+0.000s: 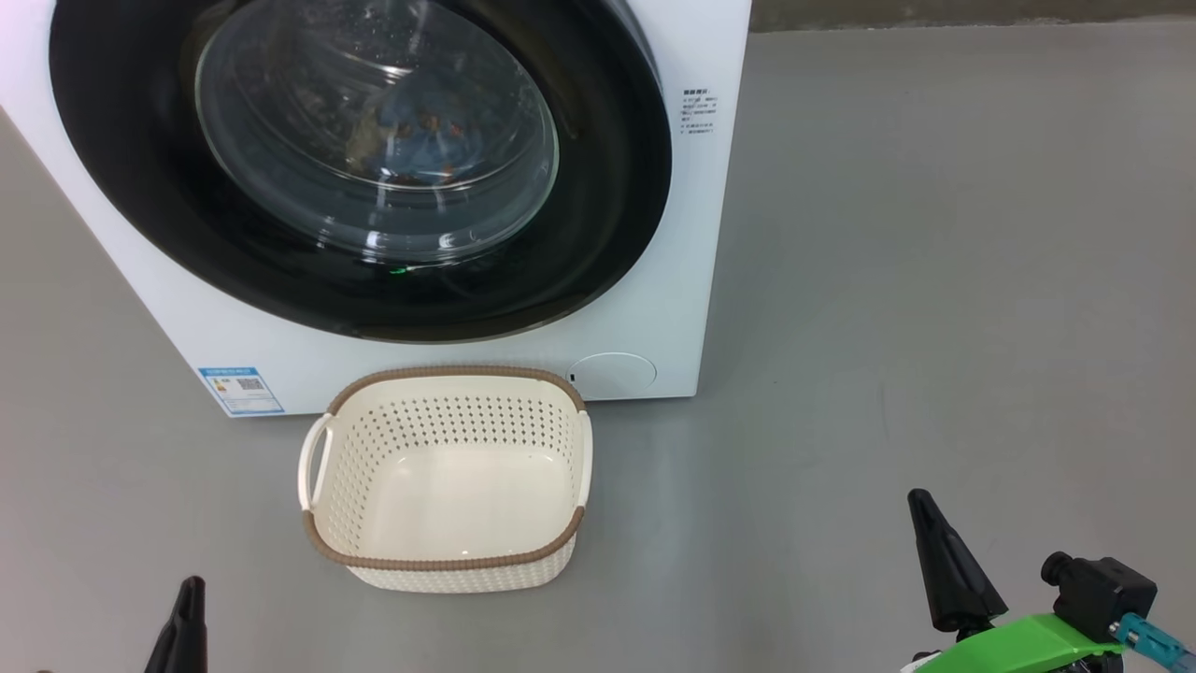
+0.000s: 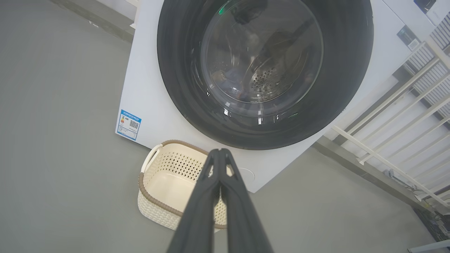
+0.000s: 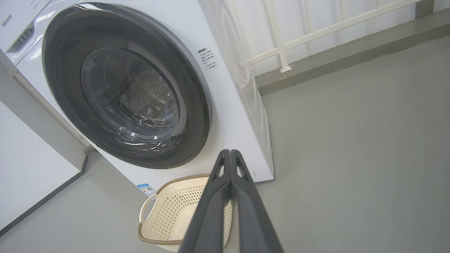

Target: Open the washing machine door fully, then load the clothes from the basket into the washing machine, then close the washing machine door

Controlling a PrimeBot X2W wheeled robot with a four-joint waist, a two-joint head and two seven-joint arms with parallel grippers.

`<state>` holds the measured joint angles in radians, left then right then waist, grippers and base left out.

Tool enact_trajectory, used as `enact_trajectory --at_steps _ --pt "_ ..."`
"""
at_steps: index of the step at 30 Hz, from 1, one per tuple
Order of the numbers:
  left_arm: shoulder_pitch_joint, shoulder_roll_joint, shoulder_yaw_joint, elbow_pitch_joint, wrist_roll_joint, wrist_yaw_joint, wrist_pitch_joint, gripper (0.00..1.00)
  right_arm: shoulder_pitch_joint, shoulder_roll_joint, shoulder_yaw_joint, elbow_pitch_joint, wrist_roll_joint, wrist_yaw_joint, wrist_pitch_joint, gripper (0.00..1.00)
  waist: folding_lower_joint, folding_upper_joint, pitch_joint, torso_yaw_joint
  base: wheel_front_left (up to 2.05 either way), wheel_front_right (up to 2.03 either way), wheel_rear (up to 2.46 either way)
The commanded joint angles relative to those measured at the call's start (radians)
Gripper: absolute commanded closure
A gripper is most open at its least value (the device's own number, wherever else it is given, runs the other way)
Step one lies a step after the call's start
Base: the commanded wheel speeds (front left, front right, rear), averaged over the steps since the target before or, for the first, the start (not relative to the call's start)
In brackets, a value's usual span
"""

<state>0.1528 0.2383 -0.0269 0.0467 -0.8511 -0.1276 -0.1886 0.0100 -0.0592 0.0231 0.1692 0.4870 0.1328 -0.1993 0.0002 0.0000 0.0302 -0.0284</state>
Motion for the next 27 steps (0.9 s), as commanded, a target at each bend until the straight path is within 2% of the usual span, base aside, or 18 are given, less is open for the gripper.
enact_trajectory --at_steps 1,27 --pt "-0.046 0.015 0.022 -0.012 -0.023 0.002 0.007 1.00 -0.038 -0.010 0.001 -0.021 0.035 0.000 0.007 1.00 -0.0002 0.0000 0.000 0.000 0.00 0.00 0.00" --pt "-0.102 -0.032 0.046 0.043 -0.215 0.001 0.077 1.00 -0.058 -0.026 -0.006 0.003 0.336 -0.001 0.061 1.00 -0.0002 0.0000 -0.008 0.008 0.00 0.00 0.00"
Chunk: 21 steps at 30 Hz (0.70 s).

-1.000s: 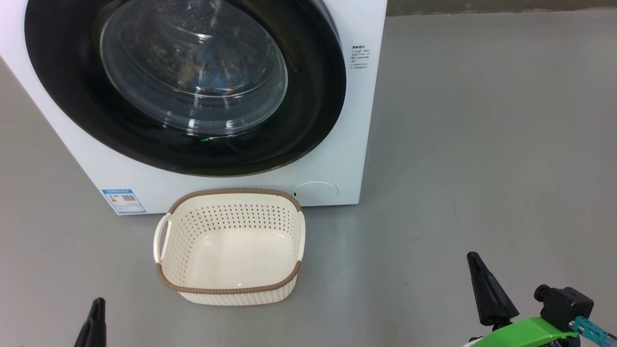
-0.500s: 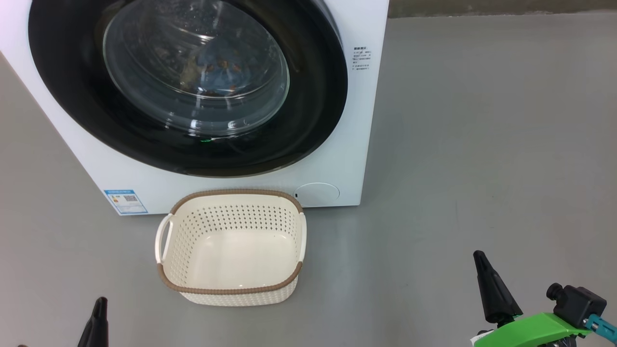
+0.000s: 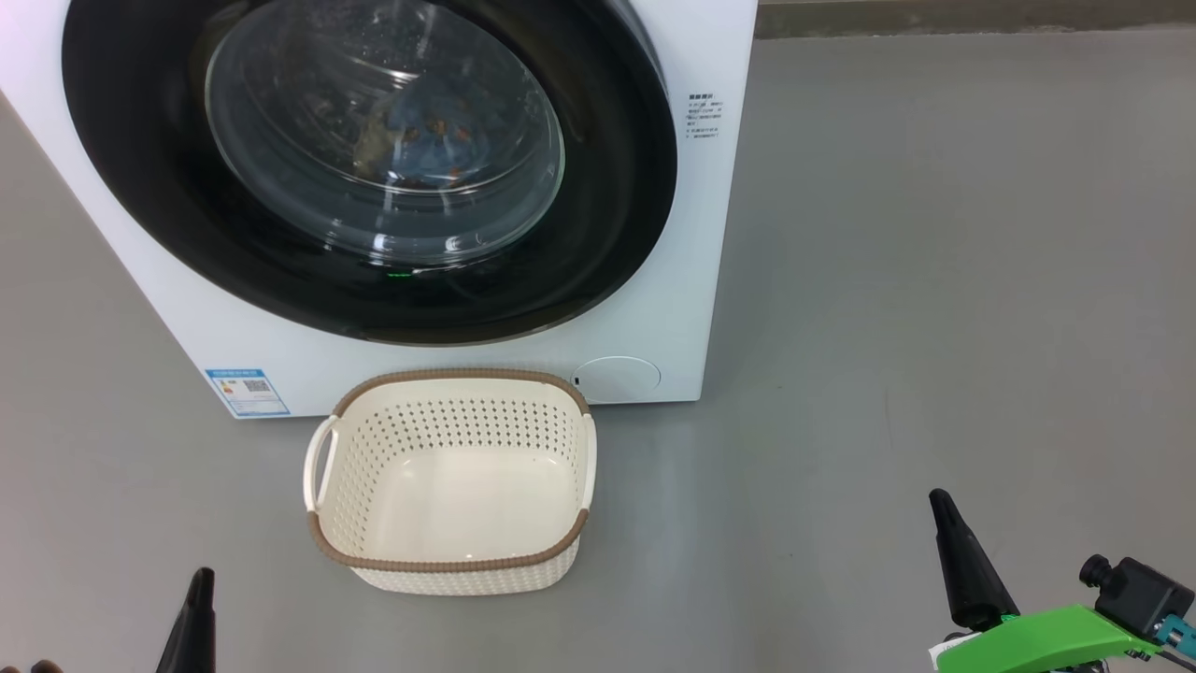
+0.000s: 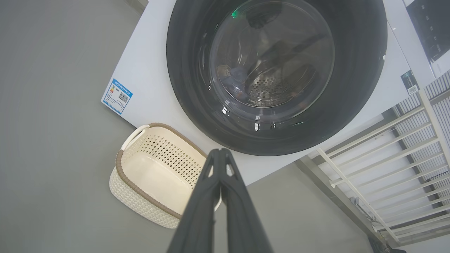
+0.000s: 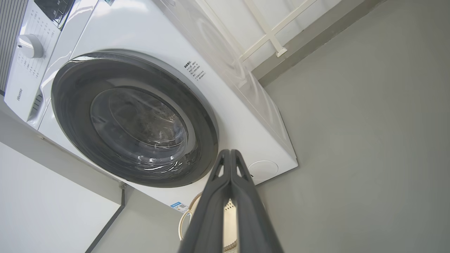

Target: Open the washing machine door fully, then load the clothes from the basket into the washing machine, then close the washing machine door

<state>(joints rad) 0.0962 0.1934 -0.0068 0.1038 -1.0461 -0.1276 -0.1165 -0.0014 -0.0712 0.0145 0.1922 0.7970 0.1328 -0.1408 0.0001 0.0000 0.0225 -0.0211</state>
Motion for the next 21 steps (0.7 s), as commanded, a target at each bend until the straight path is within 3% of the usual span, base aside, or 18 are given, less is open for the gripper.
enact_trajectory --at_steps 1,21 --pt "-0.048 0.011 0.027 -0.012 -0.027 0.001 0.008 1.00 -0.048 -0.015 0.003 -0.019 0.037 -0.001 0.005 1.00 -0.0001 0.0000 -0.001 0.001 0.00 0.00 0.00" --pt "-0.095 -0.029 0.048 0.034 -0.188 0.000 0.068 1.00 -0.065 -0.026 -0.006 0.001 0.287 -0.001 0.054 1.00 -0.0001 0.0000 -0.007 0.006 0.00 0.00 0.00"
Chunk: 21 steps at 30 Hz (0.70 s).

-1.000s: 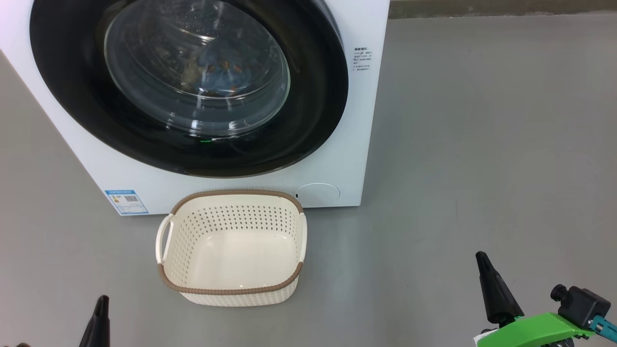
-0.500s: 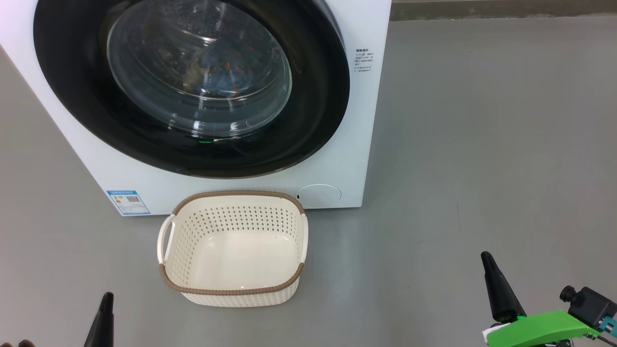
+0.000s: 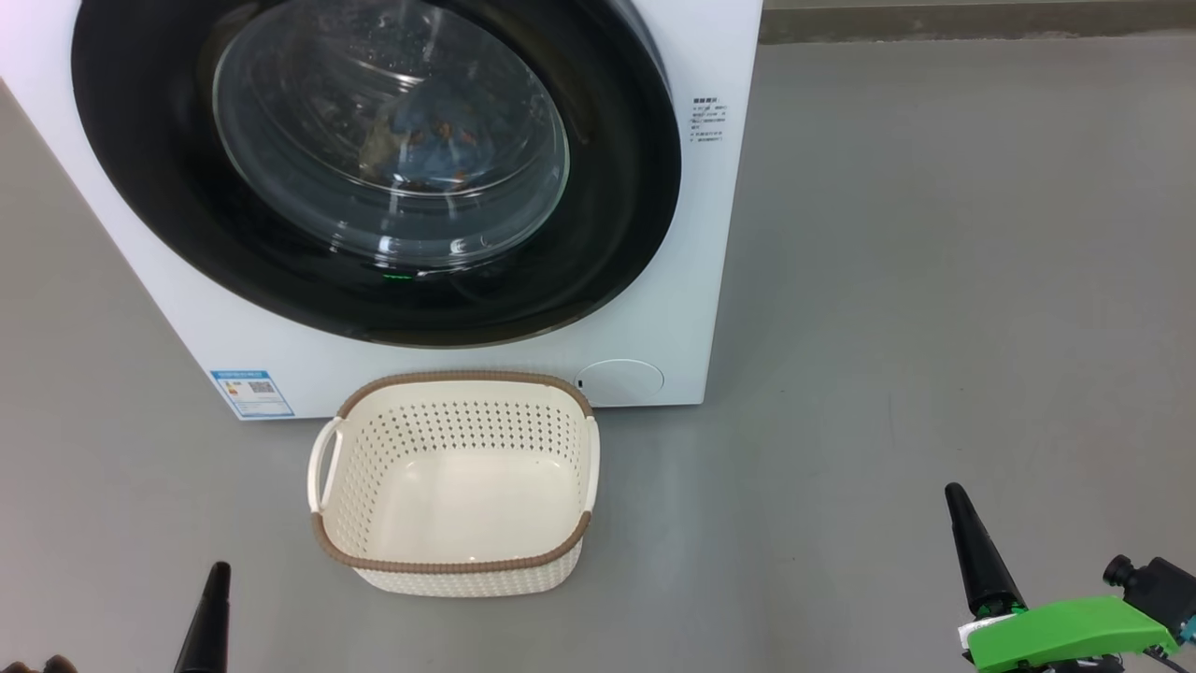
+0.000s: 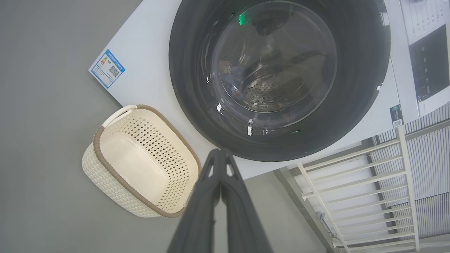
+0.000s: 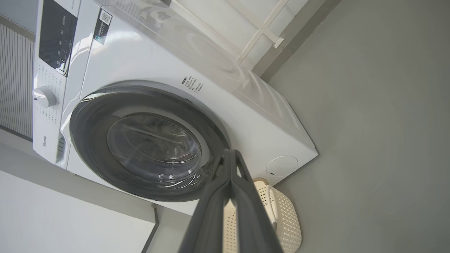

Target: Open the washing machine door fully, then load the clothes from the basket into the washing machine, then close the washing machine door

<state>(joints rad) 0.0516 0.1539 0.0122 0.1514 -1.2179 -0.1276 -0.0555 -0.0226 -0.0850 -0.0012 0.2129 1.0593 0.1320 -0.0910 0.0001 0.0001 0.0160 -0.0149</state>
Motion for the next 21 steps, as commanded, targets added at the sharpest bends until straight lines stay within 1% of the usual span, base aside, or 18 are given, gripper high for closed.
enact_trajectory --at_steps 1,21 --pt "-0.053 0.008 0.030 -0.012 -0.024 0.000 0.009 1.00 -0.045 -0.013 0.009 -0.019 0.037 0.000 0.006 1.00 -0.0001 -0.0001 -0.001 0.001 0.00 0.00 0.00" --pt "-0.095 -0.029 0.050 0.030 -0.168 0.000 0.064 1.00 -0.060 -0.022 0.000 0.000 0.262 -0.001 0.052 1.00 -0.0001 -0.0001 -0.006 0.006 0.00 0.00 0.00"
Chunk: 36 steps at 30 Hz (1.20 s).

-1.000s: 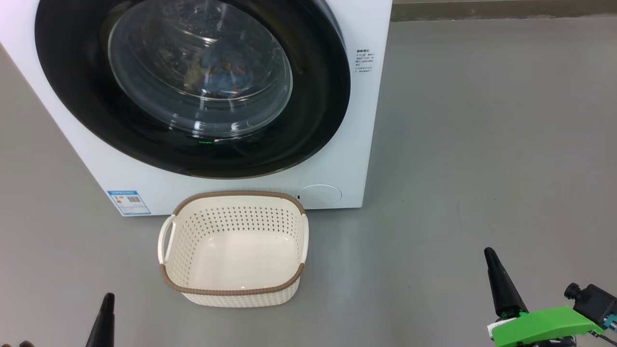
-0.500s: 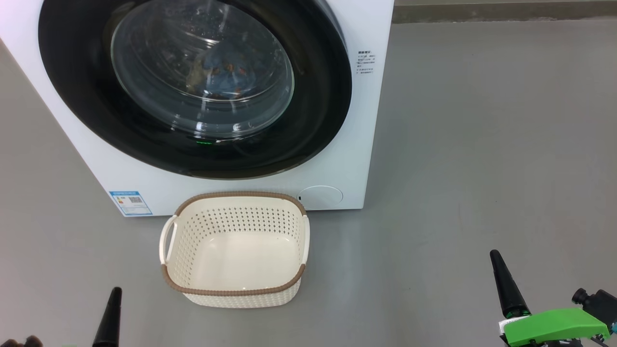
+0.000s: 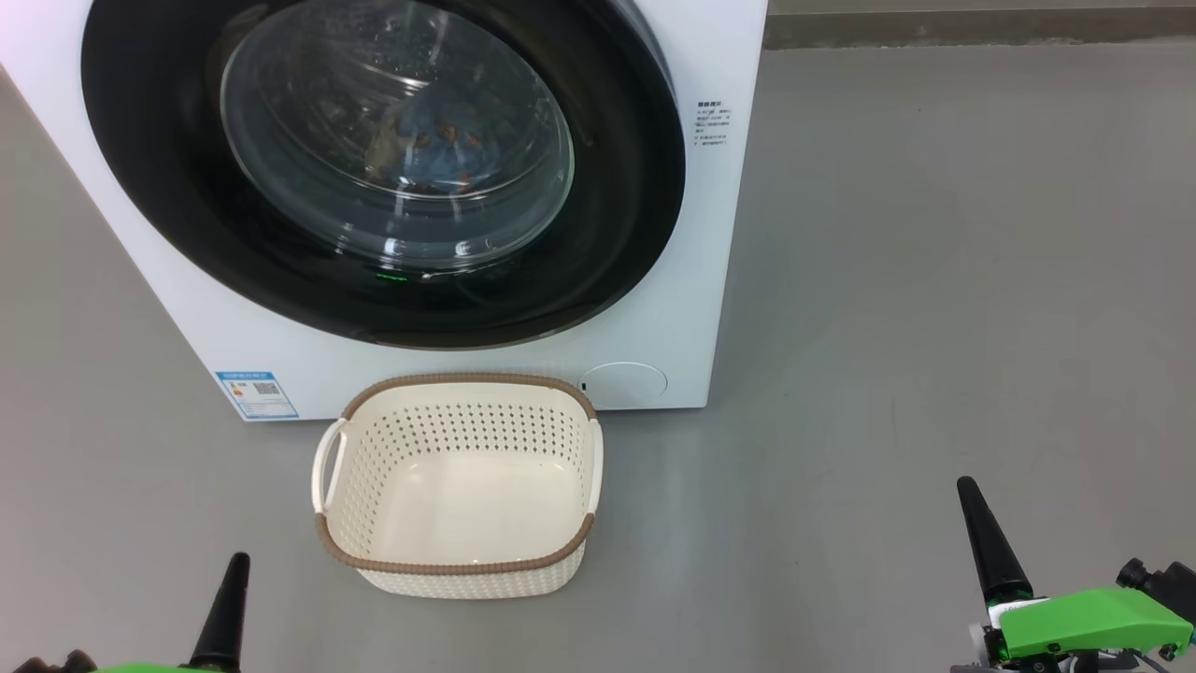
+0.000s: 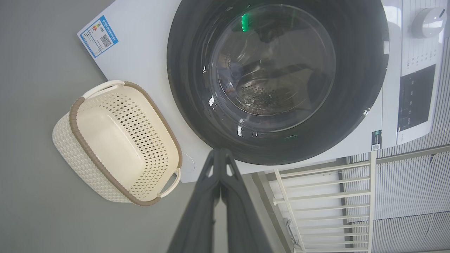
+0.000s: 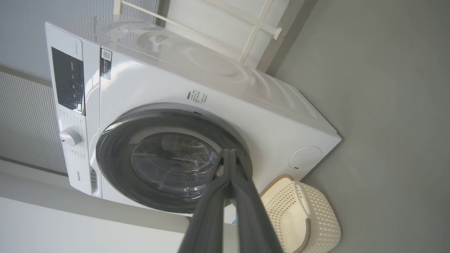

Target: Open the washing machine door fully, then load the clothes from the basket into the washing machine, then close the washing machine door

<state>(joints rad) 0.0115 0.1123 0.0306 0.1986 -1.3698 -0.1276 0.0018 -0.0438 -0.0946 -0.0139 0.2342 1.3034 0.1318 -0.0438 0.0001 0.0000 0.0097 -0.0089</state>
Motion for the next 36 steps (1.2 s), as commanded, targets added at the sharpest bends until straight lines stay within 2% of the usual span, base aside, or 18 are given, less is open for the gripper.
enact_trajectory --at_steps 1,28,36 --pt "-0.057 0.011 0.033 -0.015 -0.024 -0.001 0.009 1.00 -0.040 -0.013 0.012 -0.020 0.029 -0.001 0.007 1.00 -0.0001 0.0000 0.000 0.000 0.00 0.00 0.00" --pt "-0.118 -0.042 0.062 0.043 -0.229 -0.001 0.088 1.00 -0.062 -0.023 -0.005 0.006 0.345 -0.001 0.074 1.00 -0.0001 0.0000 -0.008 0.008 0.00 0.00 0.00" --pt "-0.125 -0.049 0.066 0.051 -0.253 -0.001 0.097 1.00 -0.065 -0.023 -0.009 0.010 0.383 -0.001 0.084 1.00 -0.0001 0.0000 -0.009 0.009 0.00 0.00 0.00"
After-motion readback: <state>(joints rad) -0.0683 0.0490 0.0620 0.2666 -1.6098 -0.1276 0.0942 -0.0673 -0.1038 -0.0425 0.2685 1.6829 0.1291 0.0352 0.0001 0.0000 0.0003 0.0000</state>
